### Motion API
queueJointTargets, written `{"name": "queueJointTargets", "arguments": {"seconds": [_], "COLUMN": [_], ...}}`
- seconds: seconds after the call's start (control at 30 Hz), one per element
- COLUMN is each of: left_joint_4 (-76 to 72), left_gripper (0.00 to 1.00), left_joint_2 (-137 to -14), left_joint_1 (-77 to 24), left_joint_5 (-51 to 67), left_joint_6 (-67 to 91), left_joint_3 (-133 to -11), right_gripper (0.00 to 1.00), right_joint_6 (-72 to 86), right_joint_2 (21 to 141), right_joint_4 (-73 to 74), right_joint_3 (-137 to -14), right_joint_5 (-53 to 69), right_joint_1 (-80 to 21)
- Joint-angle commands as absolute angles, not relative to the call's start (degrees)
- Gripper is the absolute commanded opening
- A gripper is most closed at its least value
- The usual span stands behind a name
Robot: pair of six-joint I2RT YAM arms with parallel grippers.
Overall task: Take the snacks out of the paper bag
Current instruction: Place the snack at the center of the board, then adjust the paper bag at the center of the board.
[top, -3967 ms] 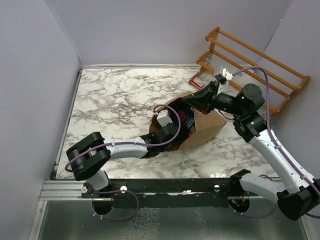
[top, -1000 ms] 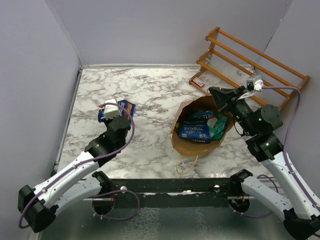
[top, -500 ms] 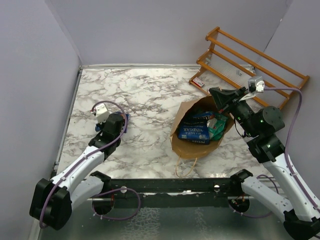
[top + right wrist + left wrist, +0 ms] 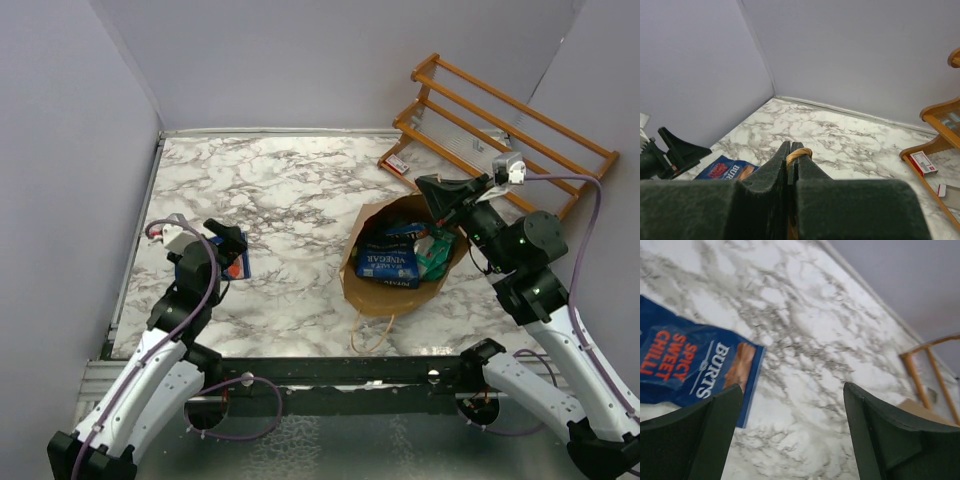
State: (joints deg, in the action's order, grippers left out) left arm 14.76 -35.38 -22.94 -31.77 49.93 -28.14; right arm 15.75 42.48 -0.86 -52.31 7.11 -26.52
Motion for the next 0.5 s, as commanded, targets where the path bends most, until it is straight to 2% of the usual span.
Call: {"name": "queueJointTargets", "arguments": {"seconds": [0.0, 0.13, 0.27, 0.47], "left_joint_4": [6.60, -2.13, -9.21, -15.03], "left_gripper": [0.85, 0.84, 0.80, 0.74], "left_joint_2": [-32.01, -34.16, -39.60, -46.77], "left_joint_1": [-22.68, -22.68, -22.68, -22.76], "left_joint_5": [-19.34, -2.55, 10.83, 18.02], "left_joint_6": [42.55, 38.58, 38.34, 42.94], "left_joint_3": [-32.54, -35.03, -36.87, -33.26], "right_gripper": [0.02, 0.02, 0.02, 0.02], "right_joint_6": [14.28, 12.78, 11.25, 13.39], "right_joint_2": [42.79, 43.06, 44.10, 46.84], "right_joint_4": [-2.66, -2.82, -4.55, -7.20], "right_joint_3": [-52.67, -52.07, -51.88, -52.07], "right_joint_5": [10.64, 18.29, 35.53, 53.29], "right_joint_1": [-26.54, -26.57, -26.55, -26.63]}}
